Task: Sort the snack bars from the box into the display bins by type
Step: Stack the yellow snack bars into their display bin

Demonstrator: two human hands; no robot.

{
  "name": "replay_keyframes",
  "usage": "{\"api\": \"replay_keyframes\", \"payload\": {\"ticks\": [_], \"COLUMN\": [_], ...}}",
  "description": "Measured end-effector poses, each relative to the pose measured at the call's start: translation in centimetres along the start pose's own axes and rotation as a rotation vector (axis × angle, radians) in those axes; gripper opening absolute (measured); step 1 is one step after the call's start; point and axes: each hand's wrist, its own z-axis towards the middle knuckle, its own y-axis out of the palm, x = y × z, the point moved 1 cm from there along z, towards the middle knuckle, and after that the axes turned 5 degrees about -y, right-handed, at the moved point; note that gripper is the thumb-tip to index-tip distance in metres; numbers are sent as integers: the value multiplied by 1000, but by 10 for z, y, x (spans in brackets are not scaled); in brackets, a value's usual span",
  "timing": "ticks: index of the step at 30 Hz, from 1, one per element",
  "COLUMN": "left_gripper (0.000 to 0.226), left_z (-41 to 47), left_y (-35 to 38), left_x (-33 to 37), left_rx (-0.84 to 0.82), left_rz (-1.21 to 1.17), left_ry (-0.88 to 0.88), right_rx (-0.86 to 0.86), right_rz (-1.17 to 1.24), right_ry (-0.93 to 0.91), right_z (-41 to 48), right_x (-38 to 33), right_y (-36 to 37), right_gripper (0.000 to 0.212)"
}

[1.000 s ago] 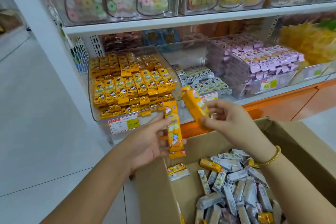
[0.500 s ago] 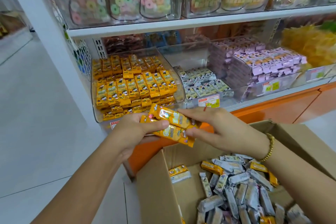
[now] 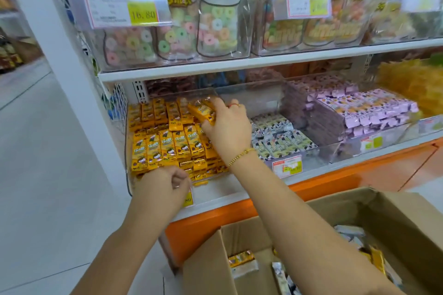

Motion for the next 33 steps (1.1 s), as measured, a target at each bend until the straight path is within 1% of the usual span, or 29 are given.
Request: {"api": "replay_keyframes", "payload": {"ticks": [1, 3, 5, 7, 9, 10, 11, 12, 13, 14, 15, 18, 20, 21, 23, 24, 25, 26, 28, 29, 30, 32, 33], "left_gripper": [9, 4, 7, 10, 11, 11, 11, 11, 11, 12, 13, 15, 16, 16, 17, 17, 16, 13, 15, 17, 21, 31, 33], "left_z": [-1, -1, -2, -2, -3, -3, -4, -4, -3, -3, -3, -3, -3, -3, -4, -6, -10, -14, -27, -34, -40, -51, -56], "left_y": [2, 1, -1, -1, -2, -2, -2, -2, -2, -2, -2, -1, 0, 1, 3, 5, 7, 10, 22, 30, 40, 65, 77], "left_x": [-4, -7, -8, -8, -7, -6, -6, -6, -6, -6, -6, -7, -9, -9, -9, -6, 0, 7, 22, 25, 26, 21, 17], "left_rx": [-17, -14, -18, -27, -28, -27, -28, -31, -36, -43, -47, -50, -57, -54, -12, 28, 67, 95, 89, 49, -4, -127, -189], "left_rz": [54, 86, 80, 85, 84, 82, 80, 80, 81, 86, 91, 115, 127, 123, 92, 76, 68, 65, 62, 63, 70, 111, 146], "left_ry": [0, 16, 43, 61, 66, 64, 62, 62, 62, 63, 66, 79, 79, 80, 103, 131, 176, 238, 356, 380, 380, 339, 306], "right_rx": [-5, -22, -72, -134, -259, -366, -467, -546, -580, -571, -535, -433, -426, -431, -430, -413, -371, -300, -175, -156, -179, -309, -389], "right_rz": [-79, -172, -182, -134, 37, 147, 197, 178, 132, 110, 122, 143, 136, 157, 205, 194, 165, 159, 244, 328, 422, 565, 552], "right_ry": [5, 23, 51, 28, -22, -41, -74, -115, -144, -154, -135, -75, -58, -54, -81, -124, -179, -242, -315, -308, -262, -130, -86], "right_z": [11, 32, 49, 62, 69, 67, 65, 61, 59, 59, 59, 73, 82, 83, 76, 70, 60, 49, 17, -2, -22, -67, -88], "right_x": [-6, -13, -14, -11, -6, -3, -1, 2, 5, 8, 9, 5, 3, 2, 2, 4, 8, 14, 31, 45, 61, 96, 116], "right_y": [10, 28, 41, 47, 50, 50, 52, 52, 53, 56, 59, 74, 82, 82, 70, 59, 43, 27, -11, -24, -36, -49, -49], "right_gripper": [40, 29, 28, 33, 46, 60, 77, 95, 107, 112, 112, 97, 90, 91, 89, 83, 74, 60, 25, 24, 32, 40, 41]}}
